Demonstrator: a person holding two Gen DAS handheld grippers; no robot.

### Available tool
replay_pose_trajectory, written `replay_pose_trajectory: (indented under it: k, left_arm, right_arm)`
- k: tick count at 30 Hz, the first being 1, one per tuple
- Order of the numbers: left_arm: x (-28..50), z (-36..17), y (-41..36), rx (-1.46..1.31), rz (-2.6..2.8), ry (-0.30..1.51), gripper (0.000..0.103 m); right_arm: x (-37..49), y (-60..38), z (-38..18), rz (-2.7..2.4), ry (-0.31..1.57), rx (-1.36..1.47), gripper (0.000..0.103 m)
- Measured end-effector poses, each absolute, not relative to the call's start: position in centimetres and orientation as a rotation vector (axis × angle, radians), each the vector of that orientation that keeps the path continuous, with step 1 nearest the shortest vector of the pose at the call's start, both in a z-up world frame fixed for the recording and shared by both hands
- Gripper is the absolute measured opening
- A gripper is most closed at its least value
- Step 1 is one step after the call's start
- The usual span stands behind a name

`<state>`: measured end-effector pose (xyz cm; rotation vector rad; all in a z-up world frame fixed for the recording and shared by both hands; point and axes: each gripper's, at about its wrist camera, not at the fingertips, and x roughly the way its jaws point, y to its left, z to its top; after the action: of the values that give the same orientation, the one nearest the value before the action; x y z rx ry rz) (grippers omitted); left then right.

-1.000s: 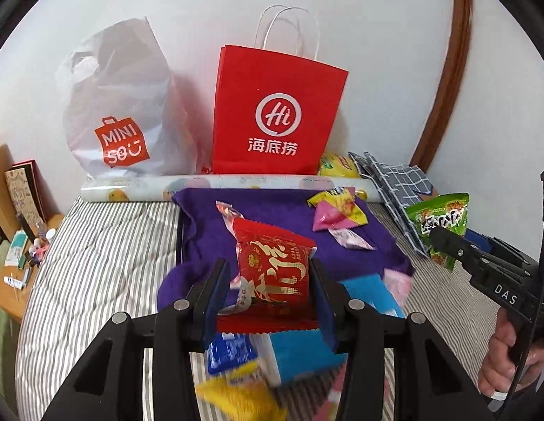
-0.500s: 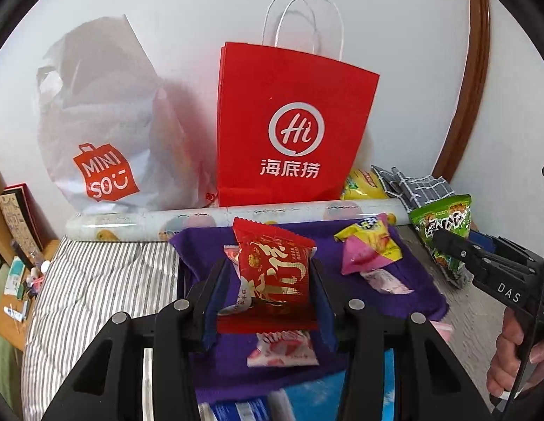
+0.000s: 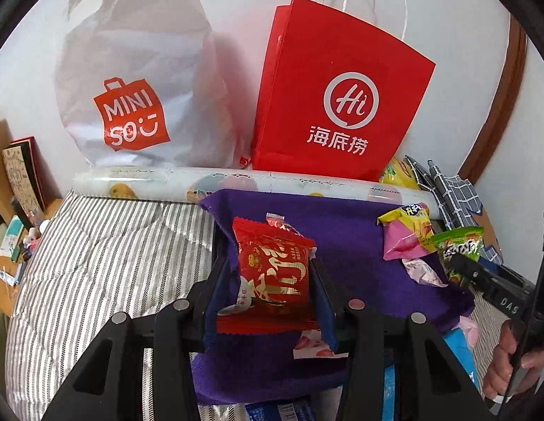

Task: Organize snacks
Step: 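Carry the green bag and red packet with both grippers onto the purple towel, then open both grippers to drop the snacks onto the purple towel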

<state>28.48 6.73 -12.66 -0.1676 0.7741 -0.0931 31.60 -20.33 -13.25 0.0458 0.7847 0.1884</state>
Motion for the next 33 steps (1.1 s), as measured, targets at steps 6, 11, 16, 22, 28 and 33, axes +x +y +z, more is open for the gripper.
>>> replay_pose_trajectory:
  k: [6, 11, 16, 22, 28, 33]
  left_arm:
    - [28.6, -12.7, 6.1, -0.159, -0.112, 0.784, 0.043]
    - [28.8, -13.5, 5.3, -0.14, -0.111, 0.81, 0.043]
    - [28.9, -14.1, 4.2, -0.103, -0.128, 0.833, 0.044]
    - [28.6, -14.2, 3.2, -0.074, -0.148, 0.838, 0.044]
    - [29.0, -14.6, 3.7, -0.098, -0.146, 0.855, 0.044]
    - [29.6, -15.8, 3.9, -0.165, -0.187, 0.91, 0.044]
  right_arm:
    - [31.1, -18.7, -13.7, 0.208, 0.792, -0.032, 0.046]
    - [30.9, -18.0, -14.1, 0.226, 0.801, -0.057, 0.046]
    - [31.3, -18.0, -14.7, 0.214, 0.823, -0.071, 0.046]
    - [31.2, -18.3, -14.1, 0.228, 0.819, -0.045, 0.057]
    - [30.1, -18.0, -12.5, 0.232, 0.736, -0.071, 0.079]
    - [30.2, -17.8, -12.4, 0.227, 0.755, -0.079, 0.086]
